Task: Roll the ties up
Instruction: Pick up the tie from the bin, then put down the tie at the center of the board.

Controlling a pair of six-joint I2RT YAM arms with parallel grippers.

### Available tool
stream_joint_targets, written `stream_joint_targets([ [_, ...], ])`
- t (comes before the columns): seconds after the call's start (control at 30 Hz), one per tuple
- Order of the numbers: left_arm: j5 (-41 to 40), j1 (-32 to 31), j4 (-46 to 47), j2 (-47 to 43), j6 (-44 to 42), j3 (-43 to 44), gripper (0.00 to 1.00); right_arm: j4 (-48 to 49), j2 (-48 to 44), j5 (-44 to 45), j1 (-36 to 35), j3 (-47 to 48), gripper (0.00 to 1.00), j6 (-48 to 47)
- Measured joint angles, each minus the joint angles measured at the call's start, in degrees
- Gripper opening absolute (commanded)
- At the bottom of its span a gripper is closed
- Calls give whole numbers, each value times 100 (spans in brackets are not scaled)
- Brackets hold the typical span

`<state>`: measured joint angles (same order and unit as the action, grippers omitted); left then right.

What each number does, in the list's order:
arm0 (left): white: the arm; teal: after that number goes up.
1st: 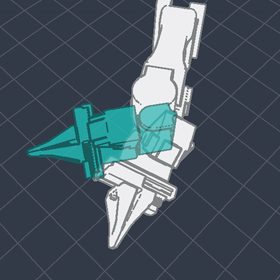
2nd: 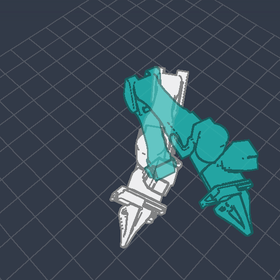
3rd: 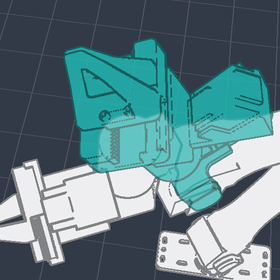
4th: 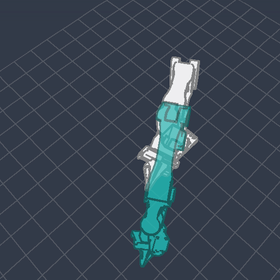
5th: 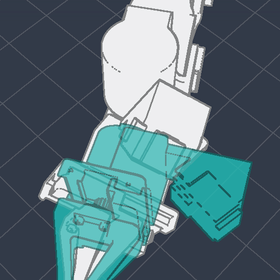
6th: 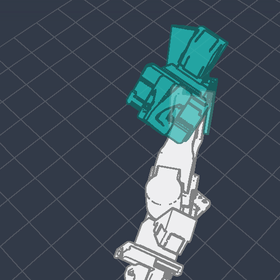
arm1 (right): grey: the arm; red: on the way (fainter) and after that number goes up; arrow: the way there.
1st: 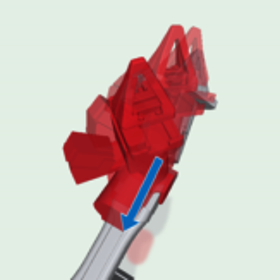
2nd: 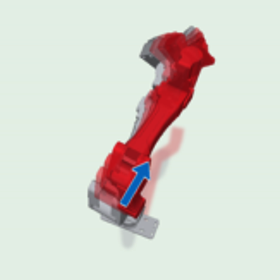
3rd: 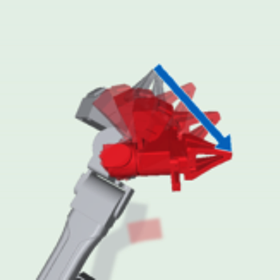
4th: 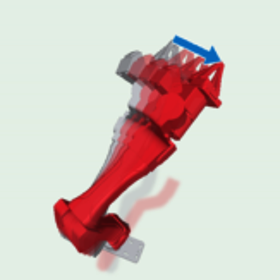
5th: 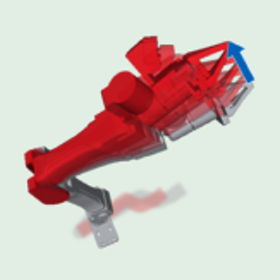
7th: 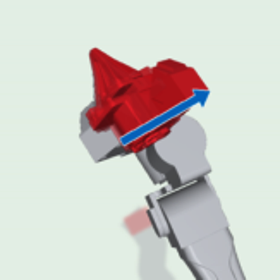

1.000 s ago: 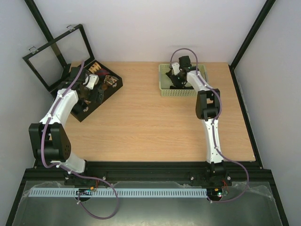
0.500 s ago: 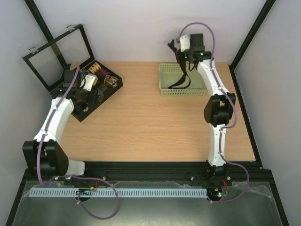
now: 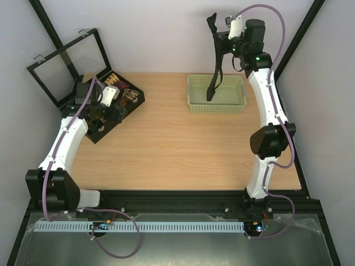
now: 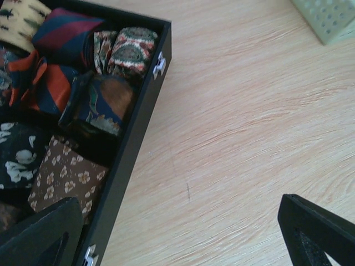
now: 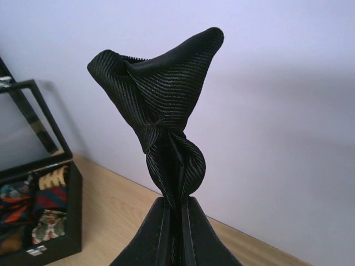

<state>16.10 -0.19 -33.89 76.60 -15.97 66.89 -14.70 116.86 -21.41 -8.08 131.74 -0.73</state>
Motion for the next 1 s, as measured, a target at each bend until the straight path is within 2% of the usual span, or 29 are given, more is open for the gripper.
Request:
stream_joint_targets([
  [0.13, 234, -2, 79, 153, -2, 372, 99, -11, -490, -129, 63, -129, 1, 219],
  [0.3, 507, -2, 271, 509, 90, 879, 99, 2, -1606, -254, 260, -647, 1, 337],
  [0.53, 527, -2, 256, 660, 81, 1261, 99, 149, -3965, -433, 564, -2618, 1, -9],
  [0.63, 501, -2, 59, 765, -22, 1585, 99, 254, -4887, -852, 533, -3620, 1, -208],
  [0.73, 487, -2, -109, 852, -131, 1805, 99, 321, -5407, -1266, 409, -4535, 2, -177],
  [0.77, 487, -2, -188, 857, -166, 1816, 99, 350, -5493, -1342, 282, -4909, 13, -157],
  [0.83, 485, -2, -343, 857, -223, 1814, 99, 442, -5501, -1366, -177, -5630, 58, -173],
  [0.87, 483, -2, -420, 857, -262, 1799, 99, 450, -5453, -1349, -492, -6028, 77, -162],
  [0.9, 481, -2, -468, 844, -293, 1766, 99, 466, -5335, -1331, -857, -6432, 91, -238],
  [0.93, 472, -2, -531, 833, -323, 1722, 99, 461, -5213, -1329, -1126, -6745, 100, -264],
  [1.0, 433, -2, -697, 802, -431, 1617, 99, 350, -4996, -1294, -1622, -7337, 99, -417],
])
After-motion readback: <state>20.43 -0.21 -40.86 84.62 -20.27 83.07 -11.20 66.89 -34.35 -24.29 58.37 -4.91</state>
